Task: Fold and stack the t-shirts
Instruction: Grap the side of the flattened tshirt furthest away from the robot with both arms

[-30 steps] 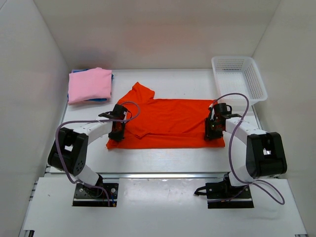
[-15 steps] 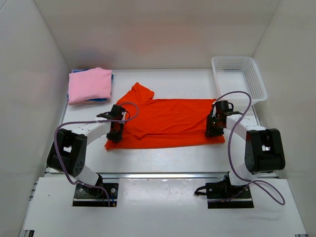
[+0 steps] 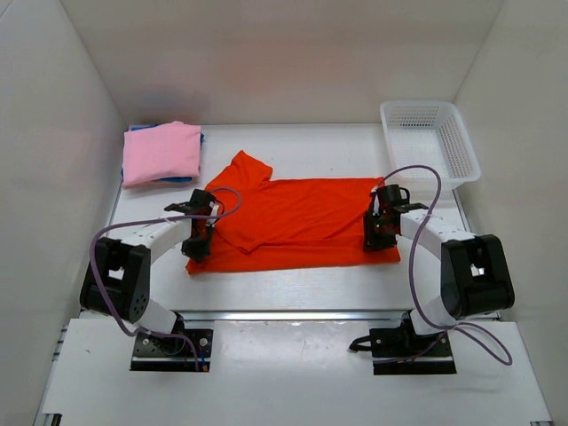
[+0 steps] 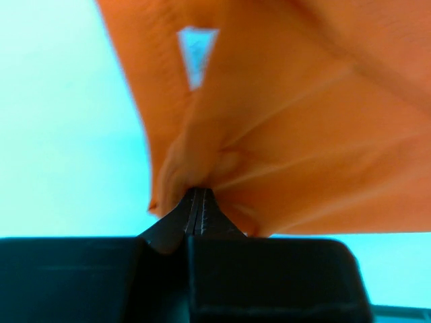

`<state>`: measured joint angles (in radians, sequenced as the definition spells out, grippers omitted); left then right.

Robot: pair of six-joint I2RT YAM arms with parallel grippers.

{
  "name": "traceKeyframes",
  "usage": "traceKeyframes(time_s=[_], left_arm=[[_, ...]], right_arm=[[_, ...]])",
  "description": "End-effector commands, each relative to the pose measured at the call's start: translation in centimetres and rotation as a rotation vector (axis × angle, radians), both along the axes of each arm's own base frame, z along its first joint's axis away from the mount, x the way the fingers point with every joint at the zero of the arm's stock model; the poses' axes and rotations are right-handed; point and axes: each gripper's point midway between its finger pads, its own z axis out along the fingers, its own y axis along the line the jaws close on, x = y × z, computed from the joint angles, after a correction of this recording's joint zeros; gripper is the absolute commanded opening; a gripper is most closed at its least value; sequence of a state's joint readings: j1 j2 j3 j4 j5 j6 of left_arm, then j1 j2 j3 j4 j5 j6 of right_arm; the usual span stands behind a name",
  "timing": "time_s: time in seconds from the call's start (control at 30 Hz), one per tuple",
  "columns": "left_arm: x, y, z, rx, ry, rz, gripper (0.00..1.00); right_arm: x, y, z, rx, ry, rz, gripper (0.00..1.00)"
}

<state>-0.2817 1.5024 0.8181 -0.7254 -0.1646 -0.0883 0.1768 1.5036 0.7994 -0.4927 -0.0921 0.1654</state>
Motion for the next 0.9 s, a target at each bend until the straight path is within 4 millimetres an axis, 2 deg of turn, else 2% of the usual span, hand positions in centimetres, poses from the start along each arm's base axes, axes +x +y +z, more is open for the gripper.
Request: traceKeyframes(time_s=[0.0, 0.07, 0.13, 0.23, 0.33, 0.43, 0.47, 0.53, 0.6, 0.63, 0.7, 0.77, 0.8, 0.83, 0.87], left_arm=[[-1.2, 2.2, 1.1, 0.043, 0.018, 0.009, 0.03], [-1.5, 2.2, 1.3, 0.040, 0.011, 0.015, 0.00], [-1.4, 1.0, 2.1, 0.013, -0.018, -0.021, 0.00], [-1.0, 0.7, 3.7, 0.011, -0.065, -0.007, 0.02], [-0.2, 0.5, 5.7, -0.036, -0.111, 0.011, 0.04], [0.8, 0.3, 8.2, -0.056, -0.164, 0.013, 0.06], [1.6, 0.1, 9.5, -0.059, -0.198, 0.015, 0.08], [2.2, -0.3, 10.6, -0.074, -0.218, 0.006, 0.12], [3.6, -0.7, 11.5, -0.088, -0.254, 0.007, 0.24], [4.8, -1.0, 12.2, -0.097, -0.288, -0.003, 0.34], [7.0, -1.8, 13.0, -0.109, -0.334, -0.021, 0.40], [10.5, -2.8, 14.2, -0.131, -0.384, -0.033, 0.49], [11.9, -3.4, 13.6, -0.149, -0.379, -0.040, 0.53], [13.9, -4.1, 14.8, -0.170, -0.436, -0.050, 0.54], [15.3, -4.3, 14.2, -0.187, -0.423, -0.051, 0.55]], right_arm=[[-5.2, 0.3, -1.9, 0.000, 0.165, 0.011, 0.31], [-5.8, 0.8, -1.8, 0.017, 0.176, 0.003, 0.31], [-6.9, 0.8, -1.8, 0.017, 0.199, 0.001, 0.32], [-6.8, 0.6, -0.7, 0.017, 0.172, -0.002, 0.32], [-5.8, 0.3, 1.0, -0.001, 0.124, 0.010, 0.31], [-4.3, 0.3, 3.7, -0.010, 0.046, 0.027, 0.33], [-3.5, 0.5, 4.9, -0.006, 0.009, 0.033, 0.35], [-2.6, 0.6, 6.4, -0.005, -0.036, 0.031, 0.37], [-1.5, 0.8, 7.9, 0.004, -0.092, 0.027, 0.43], [-0.6, 0.9, 8.5, 0.007, -0.128, 0.019, 0.45], [0.6, 1.0, 9.1, 0.016, -0.176, 0.016, 0.49], [2.3, 1.4, 10.0, 0.031, -0.222, 0.005, 0.53], [2.9, 1.7, 9.8, 0.040, -0.224, 0.004, 0.53], [3.5, 2.1, 10.0, 0.047, -0.231, 0.004, 0.53], [4.4, 2.3, 10.7, 0.056, -0.262, -0.001, 0.54]])
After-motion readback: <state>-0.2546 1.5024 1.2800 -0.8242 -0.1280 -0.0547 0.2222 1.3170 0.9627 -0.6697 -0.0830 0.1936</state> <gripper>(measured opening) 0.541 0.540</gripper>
